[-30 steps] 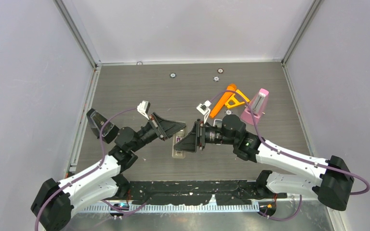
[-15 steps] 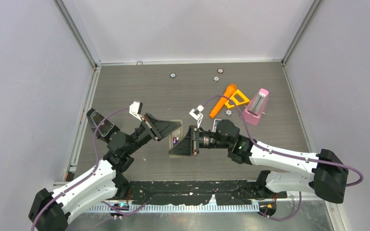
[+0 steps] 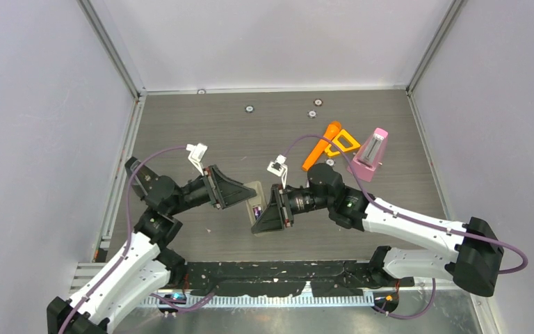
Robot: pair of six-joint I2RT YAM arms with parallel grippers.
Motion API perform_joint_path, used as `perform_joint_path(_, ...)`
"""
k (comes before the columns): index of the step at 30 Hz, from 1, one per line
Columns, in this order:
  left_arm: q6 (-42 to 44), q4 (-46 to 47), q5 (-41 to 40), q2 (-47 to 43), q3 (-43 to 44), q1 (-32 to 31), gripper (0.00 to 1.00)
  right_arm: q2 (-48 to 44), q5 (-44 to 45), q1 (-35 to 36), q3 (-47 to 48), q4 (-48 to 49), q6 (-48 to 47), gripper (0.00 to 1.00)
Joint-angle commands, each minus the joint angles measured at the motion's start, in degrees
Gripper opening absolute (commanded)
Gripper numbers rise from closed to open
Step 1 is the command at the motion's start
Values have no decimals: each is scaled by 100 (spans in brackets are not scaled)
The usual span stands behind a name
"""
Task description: Load the batteries into the remote control
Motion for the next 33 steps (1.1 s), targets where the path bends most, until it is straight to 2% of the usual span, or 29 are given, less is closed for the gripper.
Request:
perform_joint_path(1, 523, -429, 816, 169, 422, 31, 51, -64, -742, 15, 616, -574, -741, 5)
perform_joint_path(3, 543, -458, 920, 277, 539, 32, 51, -4, -793, 13, 689, -738, -825, 5)
perform_joint_path(10, 661, -512, 1231, 363, 657, 31, 43, 162, -898, 18, 782, -819, -911, 5)
perform_joint_path(17, 1226, -1243, 1449, 191, 737, 23, 44, 253, -889, 13, 863, -789, -850, 5)
perform_joint_path(19, 1351, -1430, 1467, 145, 753, 23, 36, 261, -904, 17, 854, -736, -792, 6)
perform_joint_path(22, 1452, -1641, 1343, 113, 800, 24, 14, 262, -911, 18, 847, -723, -750, 6)
perform_joint_path(24, 1393, -1566, 1278, 135, 797, 25, 0, 243, -877, 18, 856, -770, -757, 14)
perform_joint_path(25, 1345, -1506, 1227, 151, 783, 30, 0, 218, -853, 13, 857, -787, -759, 30)
perform_joint_path(27, 1266, -1426, 1128, 192, 763, 27, 0, 112, -747, 17, 824, -803, -801, 53)
perform_joint_path(29, 1219, -1428, 995, 205, 737, 31, 0, -13, -662, 13, 764, -769, -873, 63)
perform_joint_path(33, 1156, -1557, 506, 56, 640, 112, 0, -299, -296, -30, 740, -1042, -1104, 75)
